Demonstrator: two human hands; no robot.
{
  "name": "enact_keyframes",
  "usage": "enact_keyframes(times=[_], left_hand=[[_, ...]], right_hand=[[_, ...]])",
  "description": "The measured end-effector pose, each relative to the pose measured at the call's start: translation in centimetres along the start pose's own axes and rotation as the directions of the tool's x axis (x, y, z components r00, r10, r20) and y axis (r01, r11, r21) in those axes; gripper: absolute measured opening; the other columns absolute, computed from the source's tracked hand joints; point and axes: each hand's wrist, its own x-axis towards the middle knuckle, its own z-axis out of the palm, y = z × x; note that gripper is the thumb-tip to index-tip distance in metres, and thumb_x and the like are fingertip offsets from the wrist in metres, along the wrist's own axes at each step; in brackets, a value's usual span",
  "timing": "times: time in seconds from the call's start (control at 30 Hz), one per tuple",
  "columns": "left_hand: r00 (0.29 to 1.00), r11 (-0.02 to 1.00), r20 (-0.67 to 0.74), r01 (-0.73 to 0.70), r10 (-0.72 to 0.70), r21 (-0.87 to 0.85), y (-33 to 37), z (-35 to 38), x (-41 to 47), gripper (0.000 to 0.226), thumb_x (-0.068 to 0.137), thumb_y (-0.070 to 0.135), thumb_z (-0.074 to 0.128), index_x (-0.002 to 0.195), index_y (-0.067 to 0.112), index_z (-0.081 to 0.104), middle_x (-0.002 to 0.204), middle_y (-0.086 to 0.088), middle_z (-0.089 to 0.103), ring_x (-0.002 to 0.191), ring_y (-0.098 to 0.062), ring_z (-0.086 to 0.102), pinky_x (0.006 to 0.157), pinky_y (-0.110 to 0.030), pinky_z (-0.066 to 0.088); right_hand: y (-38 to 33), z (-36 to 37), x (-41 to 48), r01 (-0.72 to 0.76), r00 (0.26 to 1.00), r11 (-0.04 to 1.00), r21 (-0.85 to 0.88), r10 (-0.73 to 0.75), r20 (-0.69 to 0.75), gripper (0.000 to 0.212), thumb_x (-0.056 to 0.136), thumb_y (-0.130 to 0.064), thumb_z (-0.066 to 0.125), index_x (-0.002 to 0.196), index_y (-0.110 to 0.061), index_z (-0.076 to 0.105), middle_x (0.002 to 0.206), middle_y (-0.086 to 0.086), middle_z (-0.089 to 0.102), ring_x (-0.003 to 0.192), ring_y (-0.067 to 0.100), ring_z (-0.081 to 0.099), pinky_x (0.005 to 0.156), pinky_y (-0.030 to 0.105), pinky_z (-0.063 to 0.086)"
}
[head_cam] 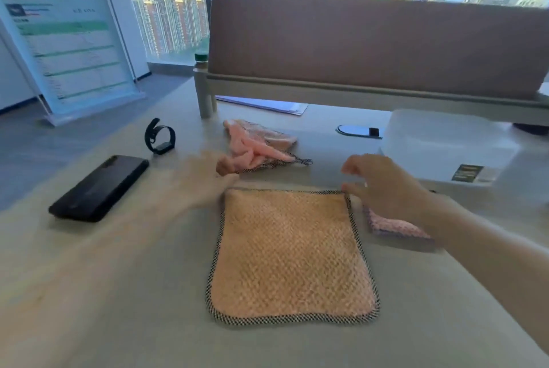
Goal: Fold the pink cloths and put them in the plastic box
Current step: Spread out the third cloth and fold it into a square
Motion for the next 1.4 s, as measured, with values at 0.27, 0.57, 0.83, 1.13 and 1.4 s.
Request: enact_keyframes(times=[0.27,0.57,0.83,1.13,1.4], left_hand=[[0.972,0.906,0.171,-0.216,0.164,0.362,2.5,9.6,-5.1,0.077,0.096,0.064,0.009,0.163,0.026,0.003,0.172,0.0,0.0,0.158,-0.019,-0.007,0.127,-0.044,-0.005],[0.955,0.947,0.001,-0.296,0.298,0.124,1.3,7.3,-5.1,0.063,0.101,0.058,0.029,0.16,0.035,0.022,0.17,0.009,0.011,0.156,-0.008,0.001,0.126,-0.035,-0.004],[0.789,0.842,0.304,-0.528,0.533,-0.107,-2.6,0.1,-12.3,0.016,0.079,0.038,0.082,0.082,0.032,0.067,0.086,0.02,0.064,0.085,-0.005,0.064,0.075,-0.024,0.051],[0.766,0.776,0.328,-0.616,0.553,0.131,-3.3,1.1,-12.4,0.013,0.101,0.035,0.052,0.092,0.039,0.044,0.09,0.021,0.052,0.083,0.001,0.052,0.076,-0.023,0.046],[0.849,0.868,0.18,-0.492,0.497,-0.074,-3.6,0.2,-12.5,0.03,0.09,0.012,0.074,0.106,0.033,0.058,0.092,0.015,0.069,0.088,-0.002,0.066,0.079,-0.021,0.053]], right_hand=[[-6.2,6.8,-4.0,0.13,0.983,0.991,-0.023,-0.126,0.136,0.072,0.103,-0.06,0.014,0.163,-0.025,-0.003,0.17,-0.007,-0.012,0.155,0.012,-0.018,0.125,0.034,-0.01],[-5.9,7.0,-4.9,0.032,0.991,0.998,0.052,-0.038,0.126,0.09,0.088,-0.08,0.005,0.161,-0.031,-0.009,0.17,-0.006,-0.016,0.154,0.022,-0.023,0.125,0.051,-0.013],[-2.1,2.3,-13.1,0.511,0.854,0.854,0.095,-0.517,0.051,0.04,0.088,-0.062,0.064,0.116,-0.033,0.056,0.116,-0.022,0.052,0.104,0.0,0.053,0.09,0.025,0.049],[-1.8,3.2,-13.7,0.658,0.752,0.745,-0.105,-0.657,0.05,0.011,0.096,-0.013,0.054,0.102,-0.022,0.054,0.098,-0.01,0.056,0.09,0.015,0.053,0.076,0.029,0.049],[-1.3,1.8,-13.5,0.447,0.885,0.88,0.162,-0.462,0.063,0.051,0.085,0.004,0.058,0.117,-0.034,0.048,0.108,-0.013,0.063,0.094,0.006,0.058,0.082,0.026,0.051]])
